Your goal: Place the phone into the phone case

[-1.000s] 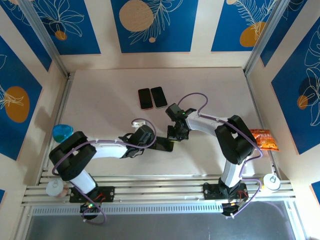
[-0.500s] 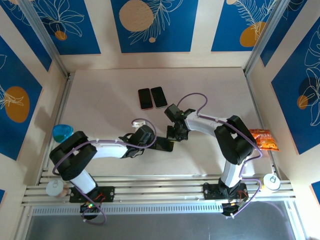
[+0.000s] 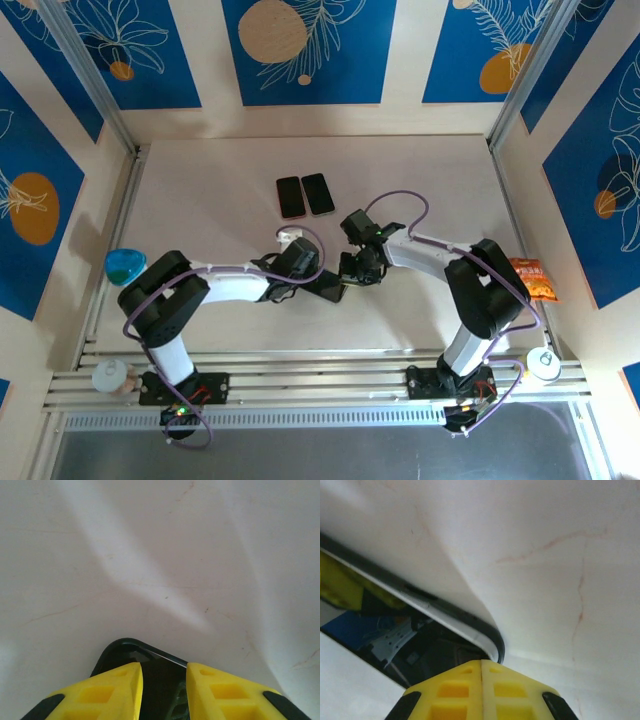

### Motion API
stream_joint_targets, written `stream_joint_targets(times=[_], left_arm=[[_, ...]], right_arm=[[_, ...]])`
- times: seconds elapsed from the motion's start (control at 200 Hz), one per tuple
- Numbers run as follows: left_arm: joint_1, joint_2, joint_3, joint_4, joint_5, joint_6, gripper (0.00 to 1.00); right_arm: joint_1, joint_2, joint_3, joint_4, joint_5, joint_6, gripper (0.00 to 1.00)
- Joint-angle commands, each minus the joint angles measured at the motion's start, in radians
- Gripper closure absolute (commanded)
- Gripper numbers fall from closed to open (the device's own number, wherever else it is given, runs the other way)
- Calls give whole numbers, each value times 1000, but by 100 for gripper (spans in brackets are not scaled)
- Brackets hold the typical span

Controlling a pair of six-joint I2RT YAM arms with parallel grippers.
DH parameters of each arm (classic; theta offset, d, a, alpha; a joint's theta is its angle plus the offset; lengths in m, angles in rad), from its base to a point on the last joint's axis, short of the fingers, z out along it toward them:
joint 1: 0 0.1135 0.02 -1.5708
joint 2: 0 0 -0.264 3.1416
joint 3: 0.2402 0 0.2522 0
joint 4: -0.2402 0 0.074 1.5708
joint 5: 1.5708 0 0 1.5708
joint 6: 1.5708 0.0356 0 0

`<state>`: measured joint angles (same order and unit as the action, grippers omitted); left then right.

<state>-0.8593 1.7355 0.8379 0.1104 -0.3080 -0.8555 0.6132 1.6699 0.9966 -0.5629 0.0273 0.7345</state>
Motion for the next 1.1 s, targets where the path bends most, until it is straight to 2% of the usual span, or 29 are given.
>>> stream_joint_targets(times=[0.0,0.29,0.545,1.095], left_arm=[[-4,24,26,-89,41,44,69],[-6,-53,32,-91,40,44,69],[-7,-86,-22,-87,39,-2,69],[-8,-100,-88,-95,40,-38,69]], right_arm=[[-36,-78,34,-83,-73,-46,100],[-91,-34,74,-70,-111,-104,100],[-89,36,66,-28,-153,-113,100],[-65,123,20,9,-162,-113,100]])
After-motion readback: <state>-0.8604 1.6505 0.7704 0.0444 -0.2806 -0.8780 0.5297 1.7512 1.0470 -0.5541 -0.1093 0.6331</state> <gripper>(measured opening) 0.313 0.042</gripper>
